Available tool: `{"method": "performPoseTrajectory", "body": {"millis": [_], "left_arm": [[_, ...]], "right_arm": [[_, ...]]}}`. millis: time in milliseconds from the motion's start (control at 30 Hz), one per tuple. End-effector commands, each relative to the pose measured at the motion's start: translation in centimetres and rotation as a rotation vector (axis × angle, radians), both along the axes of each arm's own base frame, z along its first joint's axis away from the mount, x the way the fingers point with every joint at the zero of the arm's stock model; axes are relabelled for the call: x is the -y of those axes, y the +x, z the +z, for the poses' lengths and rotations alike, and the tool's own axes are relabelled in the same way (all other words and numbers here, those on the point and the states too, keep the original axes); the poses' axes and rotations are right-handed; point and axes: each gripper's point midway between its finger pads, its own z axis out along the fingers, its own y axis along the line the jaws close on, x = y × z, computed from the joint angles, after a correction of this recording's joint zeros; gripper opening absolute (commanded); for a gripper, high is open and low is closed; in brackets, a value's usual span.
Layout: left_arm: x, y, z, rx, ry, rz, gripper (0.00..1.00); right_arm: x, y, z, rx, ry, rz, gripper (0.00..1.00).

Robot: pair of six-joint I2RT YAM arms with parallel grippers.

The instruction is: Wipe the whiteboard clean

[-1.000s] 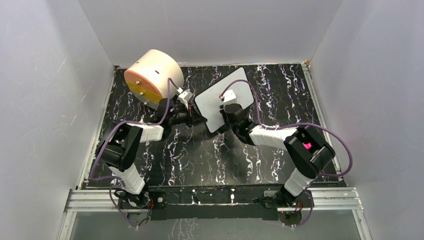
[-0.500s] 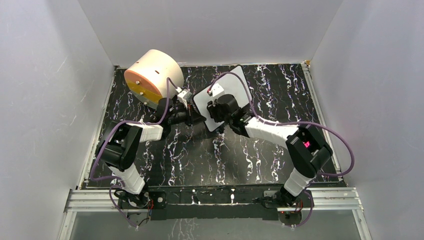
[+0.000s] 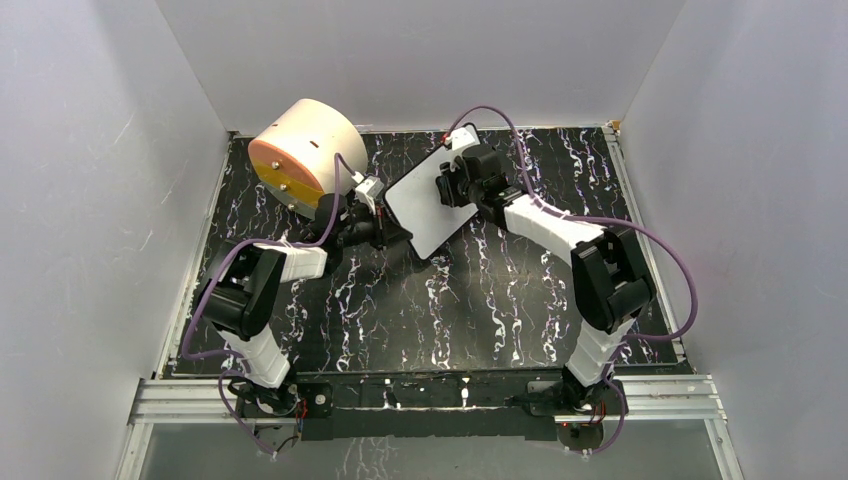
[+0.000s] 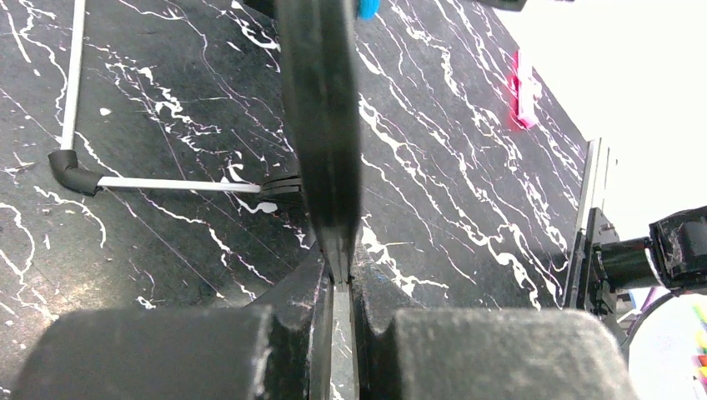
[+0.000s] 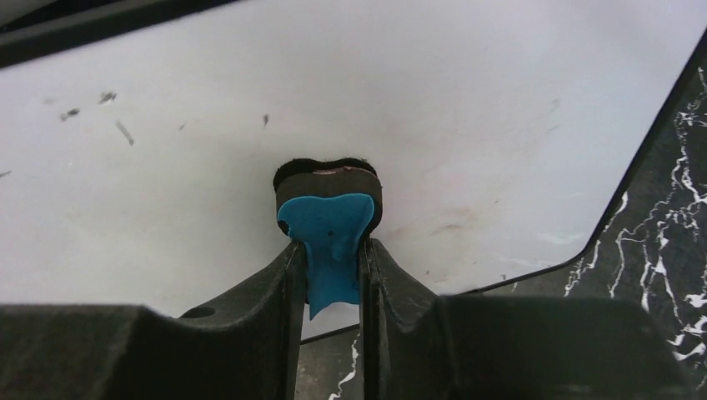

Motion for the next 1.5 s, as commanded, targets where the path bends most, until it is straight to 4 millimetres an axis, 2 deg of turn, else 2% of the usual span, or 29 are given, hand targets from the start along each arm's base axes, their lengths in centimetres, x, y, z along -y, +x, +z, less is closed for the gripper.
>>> {"method": "performPoseTrajectory", "body": {"millis": [0,100,233,300,400,533,667,767,833,933,1033,1167,1267,1467], "left_arm": [[2.0,-3.2,0.8,-0.020,-0.032,-0.182,0.00],[2.1,-3.4,0.7,-0.024,-0.029,-0.196,0.00],[2.3,-3.8,0.8,-0.031,-0.034,-0.232,0.00],[2.4,-4.1,0.7,-0.043,-0.035,-0.256,0.00],[2.5,-4.5,0.5,-0.053,-0.018,-0.288,0.00],[2.5,-5.0,0.5,-0.050,-0.001,-0.318,0.00],[2.4,-5.0,0.5,-0.044,-0.002,-0.304,0.00],[2.3,-4.2,0.9,-0.041,-0.011,-0.250,0.02],[2.3,-3.6,1.2,-0.037,-0.024,-0.206,0.19],[2.5,-2.2,2.0,-0.019,-0.057,-0.133,0.41],[2.5,-0.8,2.7,-0.007,-0.090,-0.062,0.49],[2.2,0.5,3.2,0.012,-0.115,0.026,0.50],[1.6,1.4,3.2,0.034,-0.117,0.098,0.50],[0.5,2.5,3.8,0.087,-0.094,0.196,0.39]], "right_arm": [[-1.2,2.1,4.3,0.079,0.060,0.022,0.08],[-2.8,1.6,4.6,0.039,0.075,0.106,0.09],[-6.8,-1.5,3.4,0.018,-0.004,0.242,0.10],[-7.8,-2.8,2.4,-0.007,-0.029,0.273,0.10],[-8.2,-4.0,2.6,-0.020,-0.025,0.290,0.10],[-7.5,-3.9,4.9,0.027,-0.017,0.262,0.10],[-6.2,-2.2,6.6,0.052,-0.026,0.183,0.10],[-4.9,-1.3,7.4,0.057,-0.014,0.116,0.10],[-4.4,-1.4,8.0,0.062,0.006,0.090,0.10],[-3.3,-2.2,9.1,0.071,0.042,0.041,0.10],[-2.1,-3.0,9.5,0.063,0.075,-0.005,0.11],[-0.8,-3.8,10.3,0.063,0.109,-0.044,0.12],[-0.5,-4.4,10.8,0.065,0.126,-0.043,0.12],[-0.2,-4.8,11.1,0.066,0.134,-0.052,0.13]]}}
